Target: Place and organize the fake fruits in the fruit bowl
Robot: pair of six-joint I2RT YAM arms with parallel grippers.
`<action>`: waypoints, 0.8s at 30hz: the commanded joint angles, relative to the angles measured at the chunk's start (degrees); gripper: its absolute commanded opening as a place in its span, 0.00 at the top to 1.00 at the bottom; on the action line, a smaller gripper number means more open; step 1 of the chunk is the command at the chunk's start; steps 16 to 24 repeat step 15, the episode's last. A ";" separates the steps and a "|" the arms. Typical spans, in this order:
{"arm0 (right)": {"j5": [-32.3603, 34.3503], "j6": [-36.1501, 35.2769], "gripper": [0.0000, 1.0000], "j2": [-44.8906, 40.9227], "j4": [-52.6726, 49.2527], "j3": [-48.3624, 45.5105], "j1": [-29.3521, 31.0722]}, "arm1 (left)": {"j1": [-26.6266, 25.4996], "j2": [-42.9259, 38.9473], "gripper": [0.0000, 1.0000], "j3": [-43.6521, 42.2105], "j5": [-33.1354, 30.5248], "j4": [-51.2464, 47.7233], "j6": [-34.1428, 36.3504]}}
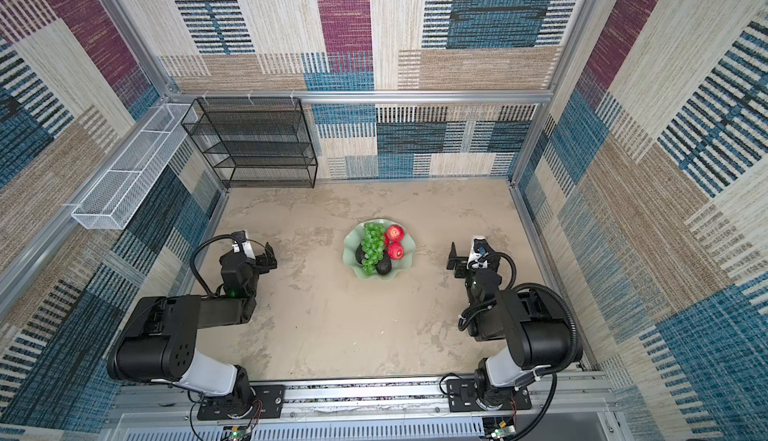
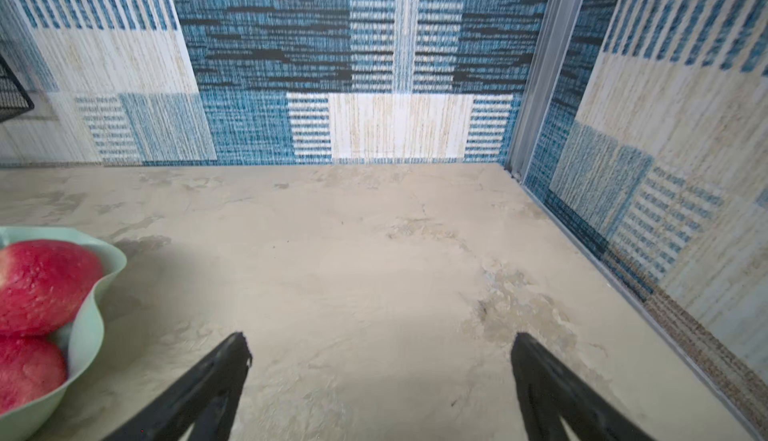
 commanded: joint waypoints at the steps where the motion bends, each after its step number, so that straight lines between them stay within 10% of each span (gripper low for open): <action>1: -2.17 -0.43 0.00 -0.01 2.69 0.53 -0.17 | 0.08 0.51 0.01 0.36 3.01 -1.68 -1.42; 24: -1.30 0.27 0.00 0.08 1.26 1.32 -0.43 | 0.03 0.72 0.01 1.67 5.30 -4.13 -0.61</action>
